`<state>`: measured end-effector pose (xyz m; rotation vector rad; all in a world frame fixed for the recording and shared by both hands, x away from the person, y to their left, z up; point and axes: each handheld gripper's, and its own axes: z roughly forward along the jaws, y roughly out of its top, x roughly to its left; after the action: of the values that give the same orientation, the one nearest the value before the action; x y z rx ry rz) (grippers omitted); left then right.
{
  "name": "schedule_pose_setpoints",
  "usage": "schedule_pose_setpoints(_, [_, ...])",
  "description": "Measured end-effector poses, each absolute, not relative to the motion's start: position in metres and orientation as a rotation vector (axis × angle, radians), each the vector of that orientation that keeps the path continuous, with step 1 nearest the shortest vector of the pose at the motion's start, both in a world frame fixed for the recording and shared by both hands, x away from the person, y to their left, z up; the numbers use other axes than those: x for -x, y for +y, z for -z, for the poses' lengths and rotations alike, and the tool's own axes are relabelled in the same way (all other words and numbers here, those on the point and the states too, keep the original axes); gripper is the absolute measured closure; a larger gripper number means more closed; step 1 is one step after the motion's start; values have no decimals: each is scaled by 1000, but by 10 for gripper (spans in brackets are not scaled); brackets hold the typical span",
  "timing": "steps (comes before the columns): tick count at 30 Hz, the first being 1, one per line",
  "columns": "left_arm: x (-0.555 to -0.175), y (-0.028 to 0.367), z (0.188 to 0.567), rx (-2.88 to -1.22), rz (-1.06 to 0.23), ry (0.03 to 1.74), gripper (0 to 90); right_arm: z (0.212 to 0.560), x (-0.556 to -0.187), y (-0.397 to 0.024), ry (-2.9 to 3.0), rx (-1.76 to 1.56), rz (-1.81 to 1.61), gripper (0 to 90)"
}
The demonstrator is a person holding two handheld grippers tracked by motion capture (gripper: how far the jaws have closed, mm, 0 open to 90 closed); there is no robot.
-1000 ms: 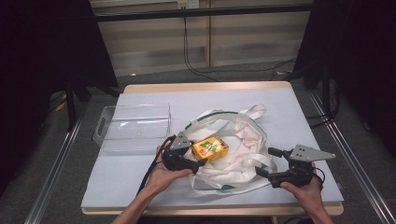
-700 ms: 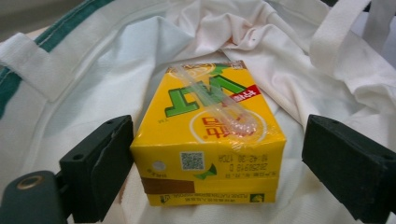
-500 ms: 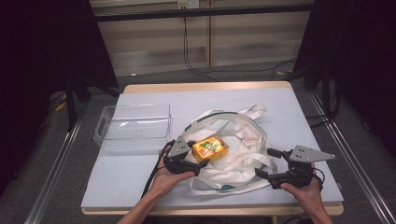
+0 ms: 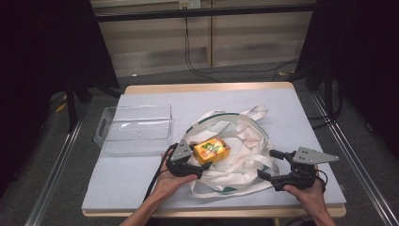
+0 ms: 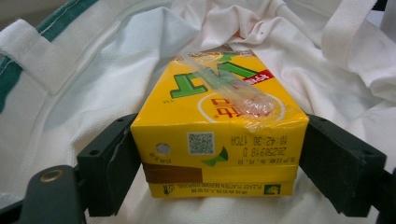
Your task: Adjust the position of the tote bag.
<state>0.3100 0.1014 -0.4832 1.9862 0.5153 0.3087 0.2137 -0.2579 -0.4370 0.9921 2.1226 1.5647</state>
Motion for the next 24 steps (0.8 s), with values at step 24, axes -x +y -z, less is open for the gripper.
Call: schedule_pose_setpoints(24, [-310,98,475,-2027,-291,549,272,443,-211,-255,2146,-998,-1541,128])
